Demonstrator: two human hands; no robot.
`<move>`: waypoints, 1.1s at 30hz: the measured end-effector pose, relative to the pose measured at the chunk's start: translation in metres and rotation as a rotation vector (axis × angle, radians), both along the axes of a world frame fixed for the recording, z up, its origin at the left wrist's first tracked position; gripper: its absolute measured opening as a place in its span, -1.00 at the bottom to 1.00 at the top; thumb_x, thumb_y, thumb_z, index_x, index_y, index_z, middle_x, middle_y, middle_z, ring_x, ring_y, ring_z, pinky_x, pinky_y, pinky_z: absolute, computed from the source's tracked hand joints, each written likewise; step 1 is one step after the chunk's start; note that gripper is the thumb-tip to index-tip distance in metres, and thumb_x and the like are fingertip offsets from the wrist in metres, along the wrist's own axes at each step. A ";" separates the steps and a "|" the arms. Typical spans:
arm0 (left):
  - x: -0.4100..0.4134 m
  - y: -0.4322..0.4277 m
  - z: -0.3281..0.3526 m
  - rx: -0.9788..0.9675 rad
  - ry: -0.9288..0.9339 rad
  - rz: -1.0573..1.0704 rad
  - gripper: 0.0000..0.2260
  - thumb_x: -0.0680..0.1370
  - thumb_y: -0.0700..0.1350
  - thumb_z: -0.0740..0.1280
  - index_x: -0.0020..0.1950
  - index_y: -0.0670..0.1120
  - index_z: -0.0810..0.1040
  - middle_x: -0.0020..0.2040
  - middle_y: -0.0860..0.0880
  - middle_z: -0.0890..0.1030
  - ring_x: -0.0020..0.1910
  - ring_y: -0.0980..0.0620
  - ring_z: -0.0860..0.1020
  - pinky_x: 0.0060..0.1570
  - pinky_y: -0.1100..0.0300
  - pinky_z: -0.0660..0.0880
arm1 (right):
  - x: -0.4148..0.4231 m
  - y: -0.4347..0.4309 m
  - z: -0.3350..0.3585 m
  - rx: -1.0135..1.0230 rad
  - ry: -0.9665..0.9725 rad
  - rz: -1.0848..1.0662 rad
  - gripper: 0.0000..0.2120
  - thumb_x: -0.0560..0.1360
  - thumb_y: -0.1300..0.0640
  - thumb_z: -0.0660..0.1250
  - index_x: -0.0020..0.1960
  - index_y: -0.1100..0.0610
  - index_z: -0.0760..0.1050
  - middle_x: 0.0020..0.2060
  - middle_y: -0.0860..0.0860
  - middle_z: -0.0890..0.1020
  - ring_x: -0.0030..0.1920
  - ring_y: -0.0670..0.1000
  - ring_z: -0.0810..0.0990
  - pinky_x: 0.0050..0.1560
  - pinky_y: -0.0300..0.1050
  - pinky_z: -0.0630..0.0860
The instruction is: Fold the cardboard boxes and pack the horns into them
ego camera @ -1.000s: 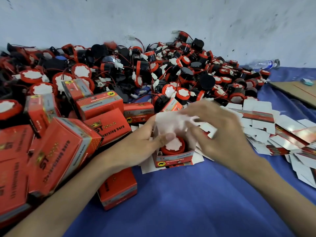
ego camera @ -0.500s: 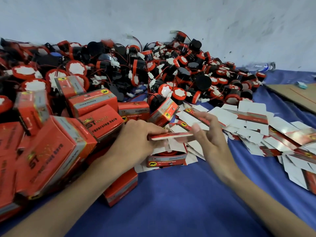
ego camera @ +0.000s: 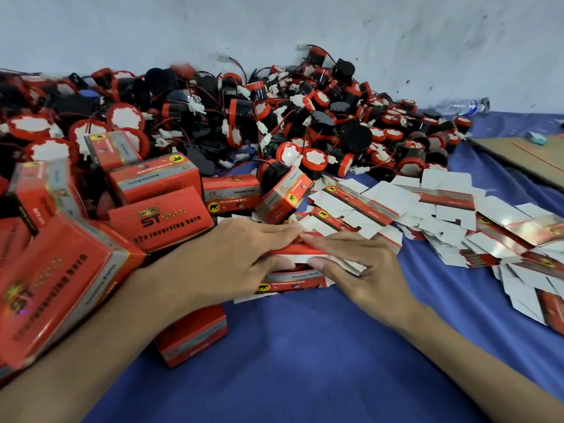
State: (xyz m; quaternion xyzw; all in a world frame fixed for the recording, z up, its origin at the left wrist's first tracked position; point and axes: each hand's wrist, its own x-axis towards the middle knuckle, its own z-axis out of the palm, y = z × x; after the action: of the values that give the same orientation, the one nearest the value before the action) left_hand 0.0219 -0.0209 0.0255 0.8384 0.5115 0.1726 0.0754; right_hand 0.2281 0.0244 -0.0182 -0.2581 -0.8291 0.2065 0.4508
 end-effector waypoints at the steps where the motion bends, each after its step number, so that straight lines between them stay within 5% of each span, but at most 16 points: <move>1: -0.001 0.000 0.000 0.008 0.005 -0.012 -0.56 0.60 -0.04 0.28 0.47 -0.05 0.34 0.43 0.11 0.37 0.41 0.15 0.34 0.31 0.49 0.11 | 0.002 0.001 -0.002 0.033 -0.021 0.006 -0.69 0.43 0.20 0.41 0.17 0.20 0.55 -0.02 -0.02 0.69 -0.02 -0.05 0.65 0.00 -0.07 0.59; 4: -0.002 -0.002 -0.002 0.023 0.046 -0.054 -0.57 0.61 -0.08 0.27 0.48 -0.05 0.31 0.44 0.16 0.27 0.44 0.17 0.29 0.39 0.40 0.13 | 0.005 0.003 -0.008 0.232 -0.105 -0.019 -0.68 0.44 0.27 0.41 0.19 0.23 0.52 -0.14 0.06 0.72 -0.06 0.08 0.65 -0.06 0.09 0.59; 8: -0.006 -0.004 -0.005 0.003 0.078 -0.097 -0.55 0.65 0.01 0.18 0.49 0.01 0.10 0.44 0.23 0.11 0.44 0.34 0.05 0.38 0.53 -0.08 | 0.008 0.002 -0.010 0.396 -0.177 -0.004 -0.71 0.53 0.17 0.31 0.24 0.15 0.46 -0.29 0.07 0.70 -0.02 0.04 0.62 -0.01 0.01 0.56; 13: -0.007 -0.005 -0.008 0.022 0.163 -0.093 -0.54 0.64 0.14 -0.05 0.51 0.04 0.00 0.45 0.23 -0.02 0.44 0.35 -0.08 0.35 0.52 -0.22 | 0.008 -0.010 -0.009 0.557 -0.328 -0.135 -0.69 0.51 0.18 0.32 0.22 0.25 0.53 -0.20 0.03 0.71 0.01 0.12 0.67 -0.07 0.02 0.63; 19: -0.006 -0.007 -0.008 -0.079 0.293 -0.073 -0.37 0.51 0.28 -0.26 0.56 0.11 -0.15 0.53 0.22 -0.19 0.46 0.32 -0.28 0.41 0.41 -0.28 | 0.016 -0.023 0.003 0.643 -0.480 -0.468 -0.64 0.52 -0.07 0.28 -0.26 0.14 0.68 -0.27 0.01 0.71 -0.09 0.07 0.71 -0.24 -0.12 0.61; 21: -0.004 -0.007 -0.012 -0.073 0.367 -0.082 -0.47 0.61 0.16 -0.20 0.54 0.06 -0.26 0.53 0.16 -0.27 0.45 0.29 -0.36 0.41 0.39 -0.34 | 0.018 -0.022 0.005 0.648 -0.463 -0.425 -0.72 0.51 -0.03 0.34 -0.07 0.16 0.70 -0.16 0.05 0.71 -0.07 0.08 0.71 -0.18 -0.09 0.62; 24: 0.003 -0.013 -0.017 -0.056 0.497 0.018 -0.41 0.69 -0.07 -0.03 0.36 0.04 -0.52 0.43 0.13 -0.51 0.45 0.16 -0.44 0.54 0.13 -0.15 | 0.011 -0.015 0.003 0.677 -0.488 -0.195 -0.70 0.46 0.23 0.46 0.17 0.26 0.60 0.13 0.13 0.64 0.17 0.11 0.62 0.13 0.01 0.59; 27: 0.016 -0.024 -0.012 -0.103 0.561 0.167 -0.31 0.67 -0.14 0.05 0.30 -0.02 -0.58 0.21 0.11 -0.66 0.47 0.10 -0.41 0.52 0.02 -0.14 | 0.006 -0.010 0.005 0.690 -0.493 -0.096 -0.75 0.45 0.32 0.42 0.13 0.31 0.61 0.11 0.14 0.65 0.17 0.12 0.61 0.16 0.09 0.56; 33: 0.035 -0.032 -0.008 -0.066 0.663 0.274 -0.36 0.67 -0.16 0.00 0.43 -0.17 -0.51 0.36 -0.08 -0.57 0.53 -0.04 -0.31 0.50 -0.01 -0.16 | 0.007 -0.011 -0.001 0.583 -0.426 -0.088 -0.75 0.44 0.31 0.43 0.12 0.31 0.61 0.11 0.15 0.64 0.16 0.12 0.61 0.19 0.07 0.54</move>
State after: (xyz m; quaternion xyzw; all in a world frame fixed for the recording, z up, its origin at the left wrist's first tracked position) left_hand 0.0565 -0.0528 0.0173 0.7696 0.6210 -0.1166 -0.0915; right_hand 0.2347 0.0135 -0.0195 -0.1915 -0.9166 -0.1168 0.3310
